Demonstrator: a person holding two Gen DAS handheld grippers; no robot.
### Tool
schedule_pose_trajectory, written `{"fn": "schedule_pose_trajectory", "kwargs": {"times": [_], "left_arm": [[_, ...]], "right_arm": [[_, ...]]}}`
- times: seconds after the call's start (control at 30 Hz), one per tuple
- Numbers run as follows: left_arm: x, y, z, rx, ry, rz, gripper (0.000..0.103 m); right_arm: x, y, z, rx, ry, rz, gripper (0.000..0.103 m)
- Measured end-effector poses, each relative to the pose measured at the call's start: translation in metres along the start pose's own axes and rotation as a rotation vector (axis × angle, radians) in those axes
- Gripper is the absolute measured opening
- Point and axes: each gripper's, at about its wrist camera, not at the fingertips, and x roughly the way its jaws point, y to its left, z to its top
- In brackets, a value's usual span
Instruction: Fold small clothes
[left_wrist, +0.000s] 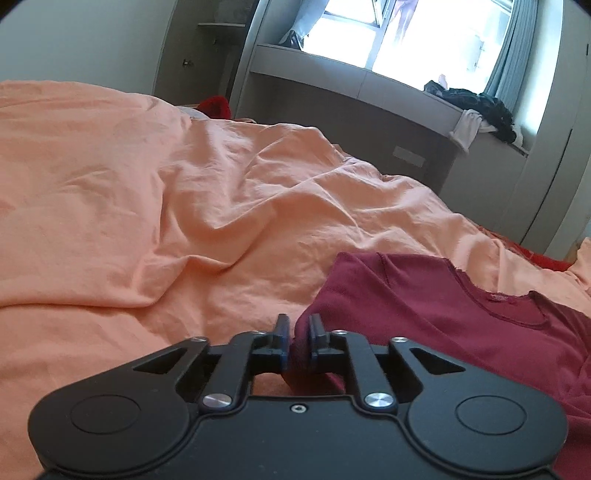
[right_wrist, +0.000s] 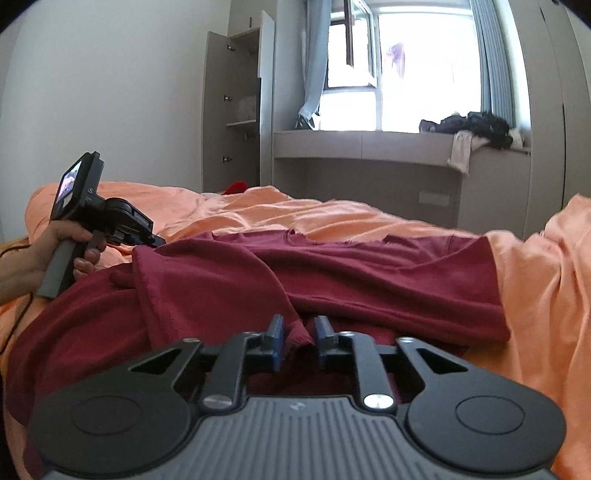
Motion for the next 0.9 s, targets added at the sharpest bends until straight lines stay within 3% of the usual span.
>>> {"fn": "schedule_pose_trajectory", "kwargs": {"times": [0.07, 0.2, 0.27, 0.47, 0.6, 0.7, 0.9], "left_arm": [[-0.006, 0.001, -0.001, 0.004, -0.014, -0.001, 0.024], [-0.023, -0.005, -0.006, 0.046, -0.036, 0.003, 0.046], [-0.036, -0.011, -0.011, 0.084, -0.06, 0.003, 0.057], [-0.084, -0.033, -0.035, 0.218, -0.13, -0.036, 0.072], [-0.117, -0.045, -0.06, 0.309, -0.2, -0.072, 0.088], [-0.14, -0.052, -0.087, 0.371, -0.244, -0.081, 0.094], [-0.181, -0.05, -0.135, 0.39, -0.228, -0.13, 0.102]], "right_arm": [[-0.001, 0.0, 0.0, -0.005, -0.013, -0.007, 0.064], [-0.005, 0.004, 0.002, -0.026, -0.054, -0.003, 0.077], [-0.006, 0.008, 0.002, -0.051, -0.061, -0.008, 0.088], [0.001, 0.022, -0.006, -0.164, -0.018, -0.089, 0.096], [-0.004, 0.016, -0.012, -0.105, -0.014, -0.118, 0.102], [-0.022, 0.014, -0.021, -0.058, -0.028, -0.15, 0.103], [-0.079, 0.017, -0.047, -0.016, -0.037, -0.213, 0.103]]}}
